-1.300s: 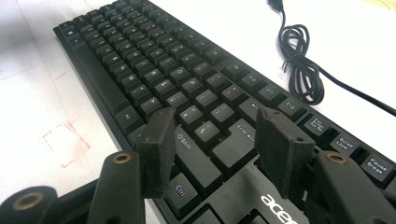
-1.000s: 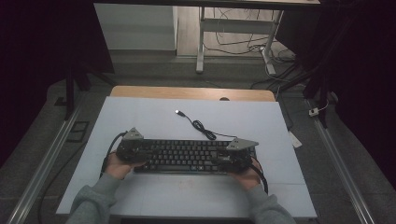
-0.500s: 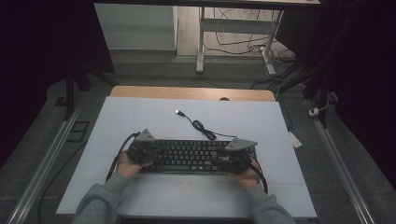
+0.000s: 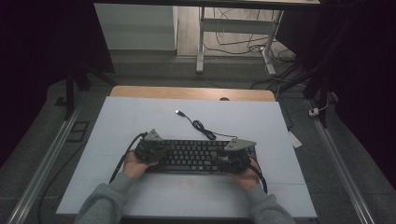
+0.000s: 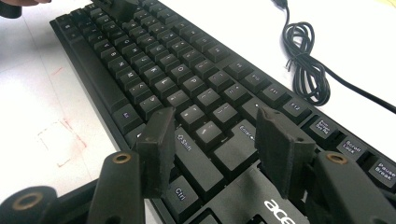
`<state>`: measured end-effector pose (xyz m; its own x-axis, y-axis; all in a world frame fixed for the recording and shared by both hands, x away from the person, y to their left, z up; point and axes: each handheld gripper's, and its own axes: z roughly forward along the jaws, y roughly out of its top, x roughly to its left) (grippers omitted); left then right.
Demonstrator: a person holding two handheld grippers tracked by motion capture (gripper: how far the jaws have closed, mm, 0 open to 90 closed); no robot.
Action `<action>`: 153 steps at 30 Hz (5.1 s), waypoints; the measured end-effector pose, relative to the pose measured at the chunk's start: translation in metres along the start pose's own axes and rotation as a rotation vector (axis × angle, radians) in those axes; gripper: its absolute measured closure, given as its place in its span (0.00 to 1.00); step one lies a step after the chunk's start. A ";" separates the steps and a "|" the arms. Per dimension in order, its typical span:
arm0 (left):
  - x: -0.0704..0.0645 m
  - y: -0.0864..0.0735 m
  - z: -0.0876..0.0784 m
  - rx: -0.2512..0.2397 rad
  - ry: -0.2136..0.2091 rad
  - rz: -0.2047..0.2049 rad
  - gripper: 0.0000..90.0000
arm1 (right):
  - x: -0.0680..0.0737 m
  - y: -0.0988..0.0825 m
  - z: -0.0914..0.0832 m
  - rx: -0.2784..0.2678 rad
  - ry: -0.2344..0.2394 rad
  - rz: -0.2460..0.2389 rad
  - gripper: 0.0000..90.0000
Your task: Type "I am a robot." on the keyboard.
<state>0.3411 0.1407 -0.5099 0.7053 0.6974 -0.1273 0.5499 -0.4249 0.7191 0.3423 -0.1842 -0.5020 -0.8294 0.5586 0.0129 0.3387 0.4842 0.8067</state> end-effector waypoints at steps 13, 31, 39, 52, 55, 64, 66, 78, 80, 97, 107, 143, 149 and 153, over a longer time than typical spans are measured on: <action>0.002 -0.001 0.010 0.039 0.018 0.003 0.99 | -0.001 0.000 0.000 0.001 -0.002 0.001 0.54; 0.002 -0.002 0.014 0.050 0.037 0.009 0.99 | 0.000 0.000 0.000 0.000 -0.001 0.000 0.54; 0.002 -0.001 0.005 0.015 0.034 -0.006 0.99 | -0.001 0.000 -0.002 -0.007 -0.004 0.002 0.54; 0.006 -0.010 -0.032 -0.055 0.026 -0.031 0.87 | -0.003 0.001 -0.004 -0.010 -0.013 0.005 0.54; 0.009 -0.016 -0.041 -0.061 0.030 -0.047 0.74 | -0.003 0.001 -0.004 -0.010 -0.016 0.006 0.54; 0.015 -0.032 -0.059 -0.055 0.048 -0.091 0.47 | -0.004 0.000 -0.005 -0.014 -0.009 0.010 0.53; 0.016 -0.037 -0.062 -0.054 0.054 -0.095 0.44 | -0.004 0.000 -0.005 -0.015 -0.010 0.013 0.53; 0.021 -0.048 -0.067 -0.043 0.068 -0.127 0.31 | 0.003 0.006 -0.002 -0.020 0.010 -0.006 0.55; 0.021 -0.047 -0.065 -0.037 0.068 -0.124 0.29 | 0.006 0.009 0.000 -0.026 0.028 -0.012 0.61; 0.019 -0.047 -0.063 -0.022 0.058 -0.116 0.29 | 0.029 0.027 0.051 0.097 0.136 -0.051 1.00; 0.020 -0.053 -0.066 -0.022 0.070 -0.127 0.29 | 0.028 0.026 0.057 0.119 0.132 -0.062 1.00; 0.018 -0.059 -0.070 -0.027 0.081 -0.127 0.29 | -0.027 -0.019 -0.041 0.000 -0.083 0.063 0.63; 0.016 -0.063 -0.072 -0.027 0.080 -0.129 0.29 | -0.036 -0.038 -0.062 0.000 -0.117 0.081 0.54; 0.015 -0.066 -0.074 -0.032 0.080 -0.131 0.29 | -0.040 -0.047 -0.076 -0.017 -0.132 0.092 0.50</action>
<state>0.2819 0.2217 -0.5087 0.5901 0.7898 -0.1675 0.6192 -0.3096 0.7216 0.3257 -0.2806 -0.4951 -0.7292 0.6842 0.0110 0.4025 0.4159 0.8155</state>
